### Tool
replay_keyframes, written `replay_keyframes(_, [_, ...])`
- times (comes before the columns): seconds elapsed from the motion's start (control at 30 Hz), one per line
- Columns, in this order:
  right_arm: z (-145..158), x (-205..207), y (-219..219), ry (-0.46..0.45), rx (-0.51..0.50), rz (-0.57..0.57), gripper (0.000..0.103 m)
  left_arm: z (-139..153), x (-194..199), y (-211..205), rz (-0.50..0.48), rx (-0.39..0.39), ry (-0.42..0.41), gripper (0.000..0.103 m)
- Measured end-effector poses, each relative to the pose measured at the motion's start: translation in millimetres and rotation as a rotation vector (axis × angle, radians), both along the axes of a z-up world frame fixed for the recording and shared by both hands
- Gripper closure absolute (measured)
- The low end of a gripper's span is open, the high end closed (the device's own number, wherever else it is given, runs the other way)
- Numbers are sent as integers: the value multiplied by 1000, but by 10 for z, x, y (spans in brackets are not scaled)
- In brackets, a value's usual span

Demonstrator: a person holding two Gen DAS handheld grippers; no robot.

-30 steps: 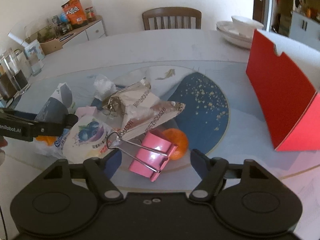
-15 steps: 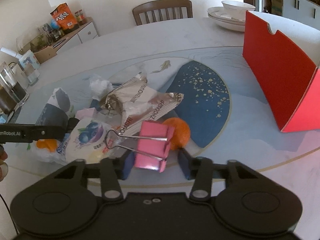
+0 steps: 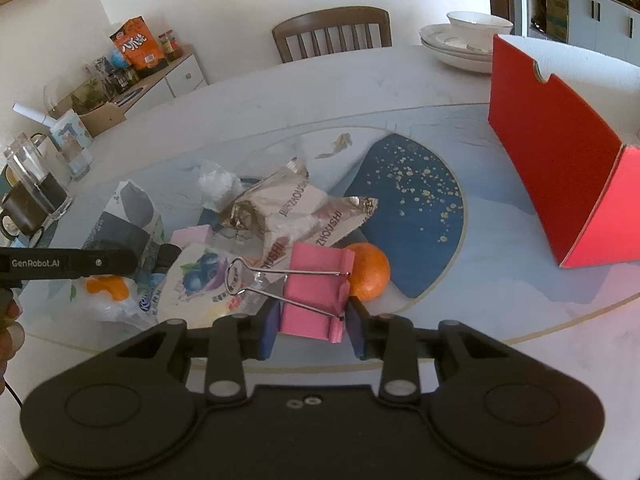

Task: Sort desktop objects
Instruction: 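Grasp the white-and-grey snack bag with the left gripper while the right gripper grasps the pink binder clip, then lift the snack bag and pink clip and carry both over the red box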

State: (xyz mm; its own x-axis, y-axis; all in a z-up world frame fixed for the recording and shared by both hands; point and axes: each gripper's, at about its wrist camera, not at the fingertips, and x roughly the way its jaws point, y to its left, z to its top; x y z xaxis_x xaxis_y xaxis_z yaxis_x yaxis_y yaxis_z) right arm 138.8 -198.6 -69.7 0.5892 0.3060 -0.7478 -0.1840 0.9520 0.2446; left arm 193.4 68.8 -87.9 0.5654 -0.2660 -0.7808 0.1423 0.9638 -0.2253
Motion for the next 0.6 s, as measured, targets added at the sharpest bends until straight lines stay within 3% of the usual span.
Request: replay_keyframes(0.6, [297,-186,-199,-81,26,-13,69,350,-238,-232,-25,-37,-47,55])
